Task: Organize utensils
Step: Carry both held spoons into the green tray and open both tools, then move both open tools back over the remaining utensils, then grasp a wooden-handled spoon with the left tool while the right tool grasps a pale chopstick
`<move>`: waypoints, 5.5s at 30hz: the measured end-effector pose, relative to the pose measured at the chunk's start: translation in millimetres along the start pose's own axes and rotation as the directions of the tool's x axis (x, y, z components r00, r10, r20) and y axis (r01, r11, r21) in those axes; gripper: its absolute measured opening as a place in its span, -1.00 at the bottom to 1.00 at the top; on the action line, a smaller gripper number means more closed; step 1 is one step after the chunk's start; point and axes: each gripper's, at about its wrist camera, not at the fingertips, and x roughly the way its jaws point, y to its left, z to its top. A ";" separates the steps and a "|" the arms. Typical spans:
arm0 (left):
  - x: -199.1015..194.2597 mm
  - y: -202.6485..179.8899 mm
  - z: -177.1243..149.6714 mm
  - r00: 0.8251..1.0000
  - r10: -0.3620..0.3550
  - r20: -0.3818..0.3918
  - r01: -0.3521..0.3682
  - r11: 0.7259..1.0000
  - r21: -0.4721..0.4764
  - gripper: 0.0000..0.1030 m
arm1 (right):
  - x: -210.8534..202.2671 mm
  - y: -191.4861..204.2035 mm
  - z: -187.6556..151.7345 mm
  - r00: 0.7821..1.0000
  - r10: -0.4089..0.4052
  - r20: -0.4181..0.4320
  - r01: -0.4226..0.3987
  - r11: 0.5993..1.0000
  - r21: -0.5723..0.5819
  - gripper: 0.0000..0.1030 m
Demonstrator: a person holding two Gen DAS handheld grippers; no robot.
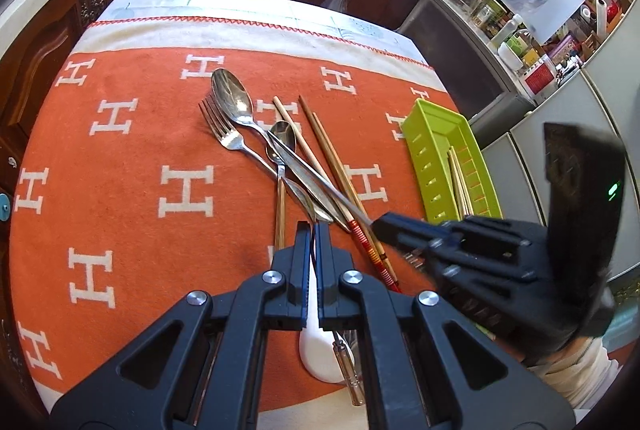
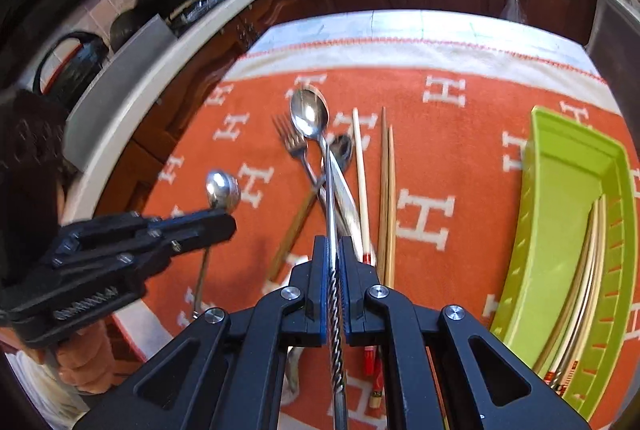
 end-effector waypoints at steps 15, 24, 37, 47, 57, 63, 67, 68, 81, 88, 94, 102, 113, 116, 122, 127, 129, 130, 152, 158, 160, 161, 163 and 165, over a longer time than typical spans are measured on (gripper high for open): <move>-0.2 25.8 -3.4 1.000 0.029 -0.012 -0.030 0.998 -0.058 -1.00 | 55.7 -0.3 -12.6 0.992 -0.021 -0.122 0.017 0.999 -0.035 -0.90; 4.3 21.0 -1.3 1.000 0.021 -0.022 -0.022 0.999 -0.047 -1.00 | 58.4 5.7 -5.8 0.994 -0.031 -0.108 0.029 0.999 -0.027 -0.89; -1.0 -49.7 18.8 0.999 -0.047 -0.019 0.049 0.995 0.083 -1.00 | -46.9 -44.4 -22.6 0.997 -0.009 0.080 -0.002 0.991 0.136 -0.89; 44.2 -168.5 29.2 0.993 -0.081 -0.086 0.102 0.958 0.269 -1.00 | -100.9 -150.2 -71.8 0.978 -0.199 0.057 0.169 0.929 0.329 -0.89; 112.0 -207.5 21.6 0.990 0.006 -0.140 0.040 0.947 0.320 -1.00 | -92.2 -185.9 -95.6 0.979 -0.204 0.005 0.186 0.900 0.395 -0.87; 120.2 -206.4 26.6 0.994 0.057 -0.095 -0.022 0.941 0.338 -0.99 | -91.0 -184.7 -95.8 0.980 -0.197 0.015 0.175 0.897 0.407 -0.68; 107.9 -200.8 28.3 0.994 0.046 -0.099 -0.012 0.948 0.318 -0.99 | -95.0 -178.7 -97.2 0.979 -0.205 0.016 0.181 0.899 0.400 -0.62; 101.6 -199.0 28.4 0.995 0.043 -0.091 -0.012 0.950 0.313 -0.99 | -96.3 -177.1 -97.4 0.978 -0.209 0.015 0.186 0.899 0.396 -0.60; 36.9 -145.5 -4.0 0.989 0.116 -0.093 -0.090 0.964 0.249 -0.97 | -95.5 -159.5 -98.3 0.978 -0.209 0.004 0.192 0.905 0.381 -0.53; 18.7 -117.3 -17.0 0.987 0.131 -0.090 -0.111 0.973 0.202 -0.81 | -89.8 -140.7 -96.4 0.980 -0.200 -0.010 0.191 0.917 0.351 -0.49; 7.1 -101.4 -17.3 0.989 0.142 -0.046 -0.132 0.978 0.164 -0.37 | -87.1 -117.8 -89.6 0.981 -0.193 -0.009 0.186 0.932 0.310 -0.42; -1.8 -86.7 -16.0 0.990 0.143 -0.018 -0.139 0.980 0.145 -0.36 | -86.2 -81.3 -76.7 0.975 -0.221 0.007 0.214 0.951 0.224 -0.15; -17.9 -37.8 -9.0 0.987 0.161 0.020 -0.162 0.985 0.060 -0.36 | -76.2 -40.9 -40.7 0.954 -0.295 0.061 0.285 0.949 0.139 0.11; -21.9 -15.9 -3.8 0.983 0.179 0.034 -0.180 0.983 0.031 -0.36 | -67.2 -35.9 -24.8 0.964 -0.257 0.065 0.244 0.958 0.153 0.11; -17.9 20.5 8.0 0.982 0.186 0.021 -0.186 0.982 -0.026 -0.36 | -36.0 -34.8 8.7 0.985 -0.170 0.019 0.165 0.976 0.141 0.07; -4.1 36.1 14.8 0.984 0.179 0.009 -0.179 0.983 -0.044 -0.36 | -4.6 -40.1 28.5 0.990 -0.134 -0.041 0.138 0.982 0.128 -0.38; 4.1 38.7 16.6 0.986 0.169 -0.008 -0.169 0.985 -0.040 -0.36 | 6.3 -40.2 33.1 0.991 -0.123 -0.056 0.129 0.985 0.114 -0.42; 8.8 39.0 17.5 0.987 0.162 -0.017 -0.163 0.986 -0.035 -0.36 | 10.3 -38.9 33.4 0.991 -0.122 -0.061 0.128 0.986 0.106 -0.42; 97.2 13.0 35.7 0.980 0.164 -0.109 -0.156 0.984 0.080 -0.52 | 68.4 -17.1 45.4 0.991 -0.086 -0.106 0.084 0.996 -0.022 -0.62; 99.5 15.6 36.8 0.982 0.159 -0.100 -0.151 0.985 0.083 -0.87 | 77.5 -10.4 48.3 0.992 -0.080 -0.097 0.074 0.995 -0.064 -0.62; 96.5 19.9 36.3 0.984 0.146 -0.106 -0.139 0.988 0.064 -0.88 | 84.1 -7.0 48.5 0.991 -0.084 -0.103 0.076 0.994 -0.079 -0.62; 94.1 22.1 34.9 0.984 0.143 -0.109 -0.137 0.989 0.058 -0.90 | 86.2 -6.0 49.0 0.991 -0.084 -0.100 0.076 0.994 -0.083 -0.62; 90.0 24.6 32.5 0.983 0.145 -0.111 -0.140 0.989 0.051 -0.91 | 89.7 -5.2 50.0 0.993 -0.075 -0.092 0.068 0.994 -0.081 -0.63; 85.4 27.0 30.5 0.983 0.144 -0.110 -0.140 0.989 0.042 -0.91 | 90.5 -4.9 50.8 0.995 -0.057 -0.087 0.050 0.996 -0.073 -0.83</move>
